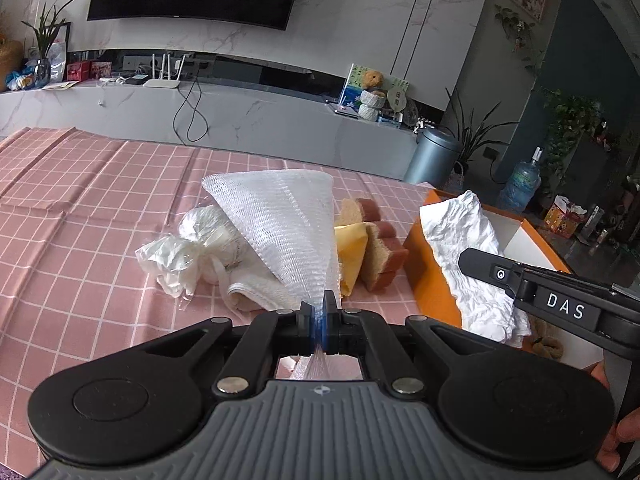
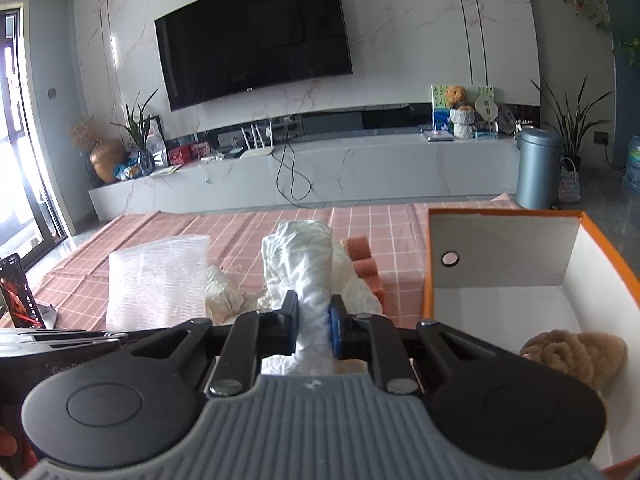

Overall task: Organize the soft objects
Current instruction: 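Carry the plastic bag and tissue with both tools over the box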

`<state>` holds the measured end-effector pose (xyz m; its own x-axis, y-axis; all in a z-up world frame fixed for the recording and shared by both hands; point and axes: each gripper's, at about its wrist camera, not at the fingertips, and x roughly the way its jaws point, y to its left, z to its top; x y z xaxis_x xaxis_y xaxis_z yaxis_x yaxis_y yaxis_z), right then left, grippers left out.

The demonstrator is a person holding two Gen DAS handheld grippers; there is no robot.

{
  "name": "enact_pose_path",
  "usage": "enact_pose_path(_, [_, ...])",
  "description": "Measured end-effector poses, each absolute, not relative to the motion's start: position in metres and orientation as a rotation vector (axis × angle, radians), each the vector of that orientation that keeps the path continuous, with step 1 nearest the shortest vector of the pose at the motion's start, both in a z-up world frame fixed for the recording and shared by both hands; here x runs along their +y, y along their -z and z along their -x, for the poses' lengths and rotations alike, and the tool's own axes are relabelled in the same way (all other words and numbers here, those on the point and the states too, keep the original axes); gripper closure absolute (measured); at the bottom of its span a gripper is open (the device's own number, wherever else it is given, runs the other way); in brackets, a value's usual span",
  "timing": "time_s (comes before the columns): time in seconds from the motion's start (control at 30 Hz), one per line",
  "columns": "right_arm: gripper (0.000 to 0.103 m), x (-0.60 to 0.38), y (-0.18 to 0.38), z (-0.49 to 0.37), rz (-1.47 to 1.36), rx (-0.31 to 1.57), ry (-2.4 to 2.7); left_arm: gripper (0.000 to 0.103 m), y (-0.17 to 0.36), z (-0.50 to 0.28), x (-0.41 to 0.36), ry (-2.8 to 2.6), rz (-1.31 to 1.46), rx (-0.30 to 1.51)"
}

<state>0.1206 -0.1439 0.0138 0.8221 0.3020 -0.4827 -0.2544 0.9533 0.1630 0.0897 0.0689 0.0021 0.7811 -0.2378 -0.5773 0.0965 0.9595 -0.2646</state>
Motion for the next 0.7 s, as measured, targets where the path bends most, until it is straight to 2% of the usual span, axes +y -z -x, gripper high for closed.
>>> enact_pose_path(0.7, [0.090,-0.226,-0.049,-0.088,-0.023,0.441,-0.167,0.101,-0.038,-0.113,-0.048,0.487,0.108,0.596])
